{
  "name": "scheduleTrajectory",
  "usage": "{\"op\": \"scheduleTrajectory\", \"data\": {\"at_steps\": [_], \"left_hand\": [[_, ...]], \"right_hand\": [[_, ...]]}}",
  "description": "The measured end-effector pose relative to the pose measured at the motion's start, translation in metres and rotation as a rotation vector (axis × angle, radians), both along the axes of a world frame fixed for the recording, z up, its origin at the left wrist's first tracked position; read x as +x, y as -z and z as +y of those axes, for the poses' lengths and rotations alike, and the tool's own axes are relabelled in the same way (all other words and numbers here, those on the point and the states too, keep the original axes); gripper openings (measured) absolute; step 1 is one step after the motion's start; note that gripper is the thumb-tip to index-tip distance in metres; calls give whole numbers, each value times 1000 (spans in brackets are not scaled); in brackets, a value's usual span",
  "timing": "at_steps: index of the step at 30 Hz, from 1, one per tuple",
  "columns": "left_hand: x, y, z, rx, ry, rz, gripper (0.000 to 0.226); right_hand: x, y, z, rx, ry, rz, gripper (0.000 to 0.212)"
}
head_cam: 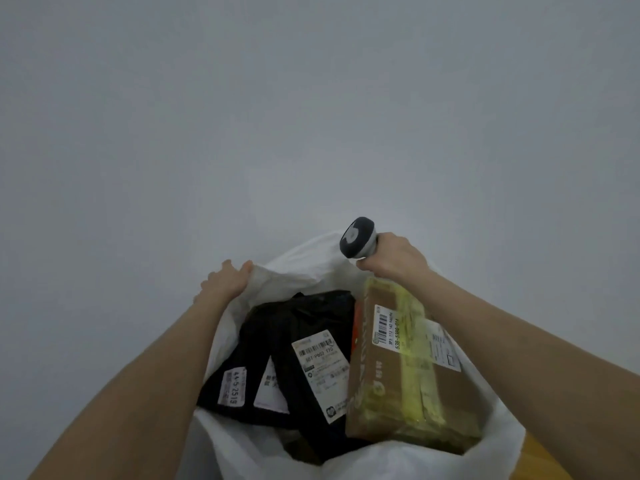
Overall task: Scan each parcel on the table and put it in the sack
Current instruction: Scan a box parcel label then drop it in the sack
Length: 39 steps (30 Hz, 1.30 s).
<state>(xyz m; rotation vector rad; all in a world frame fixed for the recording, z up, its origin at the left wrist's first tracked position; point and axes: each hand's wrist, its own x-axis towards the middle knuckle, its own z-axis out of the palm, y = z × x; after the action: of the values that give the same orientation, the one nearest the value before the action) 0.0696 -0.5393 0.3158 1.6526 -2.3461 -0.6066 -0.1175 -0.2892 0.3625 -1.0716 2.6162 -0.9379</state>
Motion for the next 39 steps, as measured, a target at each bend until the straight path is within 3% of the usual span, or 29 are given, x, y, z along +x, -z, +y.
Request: {"op": "scheduleTrajectory", "data": {"at_steps": [6,9,11,15,20,24,27,31,34,36,37,39], "left_hand": [[35,23,4,408,-156,380,77],[37,19,1,605,-91,511,69],[36,13,-3,541,-55,583,54],[39,-12,-12,118,-61,630,34],[44,-50,-5,-102,-42,711,18],[56,-44,18,14,-76,541,69],[75,-24,52,36,-193,356,81],[105,-3,98,126,-359,355,78],[128,22,144,408,-402,528,70],[136,37,175,589,-391,630,49],[137,40,184,598,-394,723,37],[139,29,194,408,-429,893,23]], "right_hand": [[25,4,-14,109,-34,26,25],[34,4,-16,150,2,76,23],[39,3,-14,177,38,105,22],[45,-10,-8,210,139,185,18],[59,-31,2,192,170,145,10],[71,-43,26,190,108,56,9],[68,-37,52,15,0,-225,23],[74,-24,85,-52,-56,-409,33],[83,-5,103,-103,-35,-520,37],[92,6,115,-116,-42,-555,37],[96,11,120,-132,-58,-565,35],[104,17,129,-187,-90,-567,26]]}}
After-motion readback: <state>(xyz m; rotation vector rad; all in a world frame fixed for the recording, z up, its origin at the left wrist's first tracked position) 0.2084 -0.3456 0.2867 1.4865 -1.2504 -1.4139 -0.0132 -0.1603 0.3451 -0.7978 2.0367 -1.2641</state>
